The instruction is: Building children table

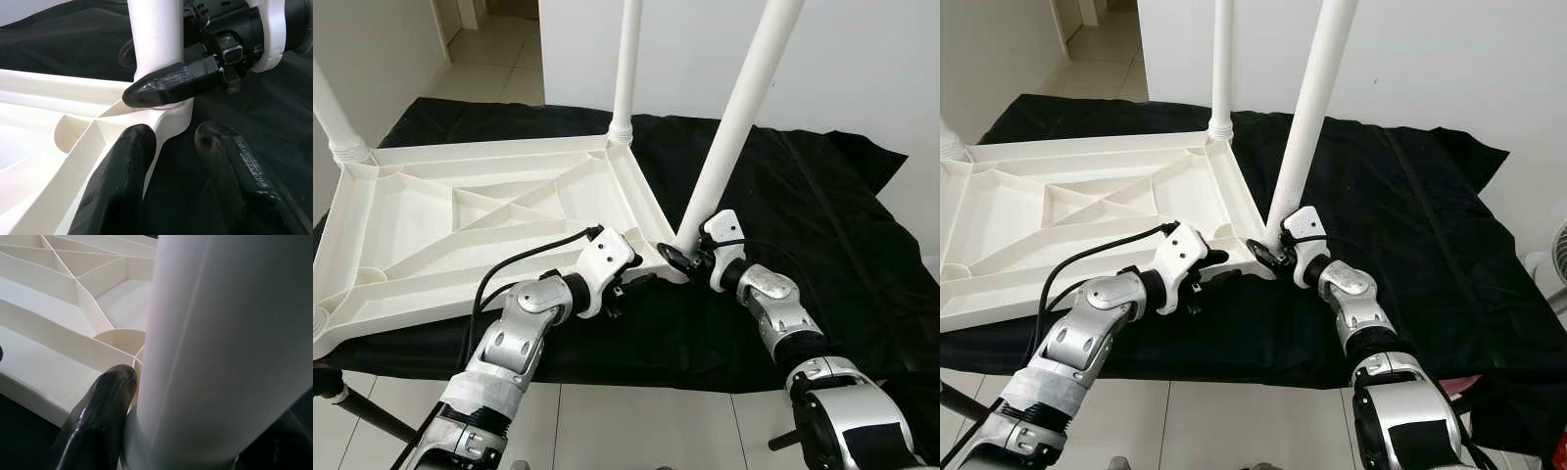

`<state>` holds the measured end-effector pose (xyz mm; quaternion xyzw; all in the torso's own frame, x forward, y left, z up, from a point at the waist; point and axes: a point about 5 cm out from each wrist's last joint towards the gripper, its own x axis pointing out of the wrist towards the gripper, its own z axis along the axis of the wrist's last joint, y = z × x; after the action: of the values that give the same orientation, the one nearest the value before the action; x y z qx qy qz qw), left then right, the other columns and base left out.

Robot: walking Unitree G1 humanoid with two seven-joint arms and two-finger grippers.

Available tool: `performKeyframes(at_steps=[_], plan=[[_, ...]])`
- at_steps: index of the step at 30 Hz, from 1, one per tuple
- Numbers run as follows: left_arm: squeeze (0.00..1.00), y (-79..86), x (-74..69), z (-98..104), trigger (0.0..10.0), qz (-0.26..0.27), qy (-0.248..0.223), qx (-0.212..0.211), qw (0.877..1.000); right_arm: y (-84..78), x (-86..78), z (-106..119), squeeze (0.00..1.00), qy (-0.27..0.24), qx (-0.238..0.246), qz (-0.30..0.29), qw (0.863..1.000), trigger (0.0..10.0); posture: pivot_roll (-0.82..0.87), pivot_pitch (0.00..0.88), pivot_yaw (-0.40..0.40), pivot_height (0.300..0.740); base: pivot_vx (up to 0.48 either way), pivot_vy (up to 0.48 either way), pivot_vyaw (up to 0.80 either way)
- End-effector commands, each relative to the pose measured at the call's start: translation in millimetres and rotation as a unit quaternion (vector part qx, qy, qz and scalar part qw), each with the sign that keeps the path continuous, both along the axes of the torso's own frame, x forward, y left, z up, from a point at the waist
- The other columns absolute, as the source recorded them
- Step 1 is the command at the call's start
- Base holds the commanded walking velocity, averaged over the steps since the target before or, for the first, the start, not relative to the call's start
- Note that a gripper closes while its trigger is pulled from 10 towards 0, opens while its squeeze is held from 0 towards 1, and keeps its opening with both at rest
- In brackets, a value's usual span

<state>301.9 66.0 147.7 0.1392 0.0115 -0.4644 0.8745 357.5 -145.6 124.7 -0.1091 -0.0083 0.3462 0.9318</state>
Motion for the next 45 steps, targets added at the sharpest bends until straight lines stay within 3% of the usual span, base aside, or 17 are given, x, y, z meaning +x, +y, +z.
performKeyframes(at_steps=[1,9,17,22,24,28,32,36,41,42,43,45], plan=[[0.00,0.8,2.5,-2,10.0,0.046,-0.013,0.001,0.999,-2.1,-3.7,-13,0.00,0.028,0.003,-0.010,1.000,10.0,0.00,0.000,-0.072,0.740,0.000,0.000,0.00],[0.00,3.5,3.2,-1,10.0,0.049,-0.016,0.003,0.999,-4.3,-5.2,-16,0.00,0.019,0.023,-0.073,0.997,10.0,0.00,0.000,-0.073,0.740,0.000,0.000,0.00],[0.00,3.5,4.4,-1,10.0,0.051,-0.017,0.003,0.999,3.6,-11.6,-19,0.00,0.004,0.047,-0.107,0.993,10.0,-0.01,0.000,-0.072,0.740,0.000,0.000,0.00],[0.00,3.9,4.7,-1,10.0,0.049,-0.017,0.006,0.999,13.0,-18.7,-20,0.00,-0.004,0.079,-0.153,0.985,10.0,-0.01,0.000,-0.072,0.740,0.000,0.000,0.00],[0.00,4.5,4.8,-1,10.0,0.049,-0.017,0.006,0.999,20.2,-25.9,-20,0.00,-0.005,0.104,-0.198,0.975,10.0,-0.01,0.000,-0.074,0.740,0.000,0.000,0.00],[0.00,4.5,4.9,-1,10.0,0.049,-0.017,0.006,0.999,22.0,-28.0,-20,0.00,-0.006,0.106,-0.209,0.972,10.0,-0.01,0.000,-0.074,0.740,0.000,0.000,0.00],[0.00,3.3,4.3,-2,10.0,0.048,-0.016,0.006,0.999,37.2,-38.7,-21,0.00,-0.004,0.118,-0.253,0.960,10.0,-0.02,0.000,-0.074,0.740,0.000,0.000,0.00],[0.00,2.5,4.2,-1,10.0,0.047,-0.016,0.005,0.999,48.7,-44.2,-21,0.00,0.000,0.125,-0.249,0.961,10.0,-0.02,0.000,-0.074,0.740,0.000,0.000,0.00],[0.00,2.7,4.1,-2,10.0,0.047,-0.015,0.005,0.999,49.6,-46.0,-20,0.00,0.003,0.125,-0.247,0.961,10.0,-0.01,0.000,-0.075,0.740,0.000,0.000,0.00],[0.00,3.0,4.1,-2,10.0,0.047,-0.015,0.005,0.999,48.3,-46.4,-19,0.36,0.005,0.124,-0.247,0.961,10.0,-0.01,0.000,-0.075,0.740,0.000,0.000,0.00],[0.00,3.3,4.1,-2,10.0,0.047,-0.015,0.005,0.999,45.3,-45.8,-18,1.00,0.007,0.126,-0.243,0.962,10.0,-0.01,0.000,-0.075,0.740,0.000,0.000,0.00],[0.00,3.4,4.1,-1,10.0,0.048,-0.015,0.005,0.999,43.3,-45.4,-17,1.00,0.008,0.127,-0.241,0.962,10.0,-0.01,0.000,-0.075,0.740,0.000,0.000,0.00]])
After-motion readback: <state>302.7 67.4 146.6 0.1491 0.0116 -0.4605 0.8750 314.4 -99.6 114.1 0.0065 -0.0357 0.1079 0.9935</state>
